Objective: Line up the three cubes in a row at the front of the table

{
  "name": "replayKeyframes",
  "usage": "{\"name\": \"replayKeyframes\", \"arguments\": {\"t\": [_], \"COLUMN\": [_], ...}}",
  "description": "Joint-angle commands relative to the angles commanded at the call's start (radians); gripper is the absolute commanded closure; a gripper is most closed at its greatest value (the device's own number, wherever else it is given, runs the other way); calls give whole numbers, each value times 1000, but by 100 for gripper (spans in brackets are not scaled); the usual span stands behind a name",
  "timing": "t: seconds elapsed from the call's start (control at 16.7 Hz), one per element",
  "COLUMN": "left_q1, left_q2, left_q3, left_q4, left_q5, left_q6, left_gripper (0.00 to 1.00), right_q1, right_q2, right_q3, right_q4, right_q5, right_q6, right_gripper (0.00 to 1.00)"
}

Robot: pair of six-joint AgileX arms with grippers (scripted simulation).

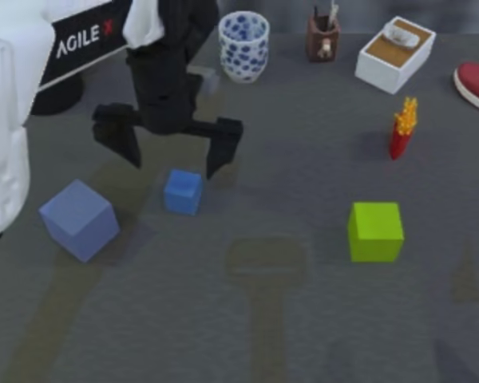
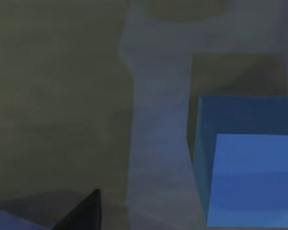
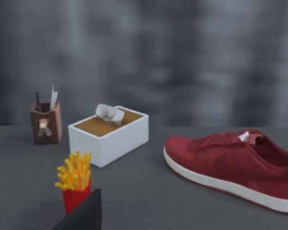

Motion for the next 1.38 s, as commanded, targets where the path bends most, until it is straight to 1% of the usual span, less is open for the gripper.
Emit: {"name": "replayKeyframes", "arguments": {"t": [0.3, 0.42, 0.6, 1.38], "left_q1": [-1, -1, -1, -1], "left_q2": [55, 66, 66, 66], "left_q3": [-132, -156, -157, -157], "left_q4": [195, 225, 226, 226], "left_q5": [1, 1, 1, 1], "left_q6": [-1, -1, -1, -1], "left_gripper": [0, 0, 0, 98], "right_q1": [0, 0, 0, 0], "right_q2": [0, 0, 0, 0], "right_q3": [0, 0, 0, 0], "right_q4": [0, 0, 0, 0], "right_q5": [0, 0, 0, 0], "right_q6": [0, 0, 0, 0], "right_gripper": [0, 0, 0, 0]}}
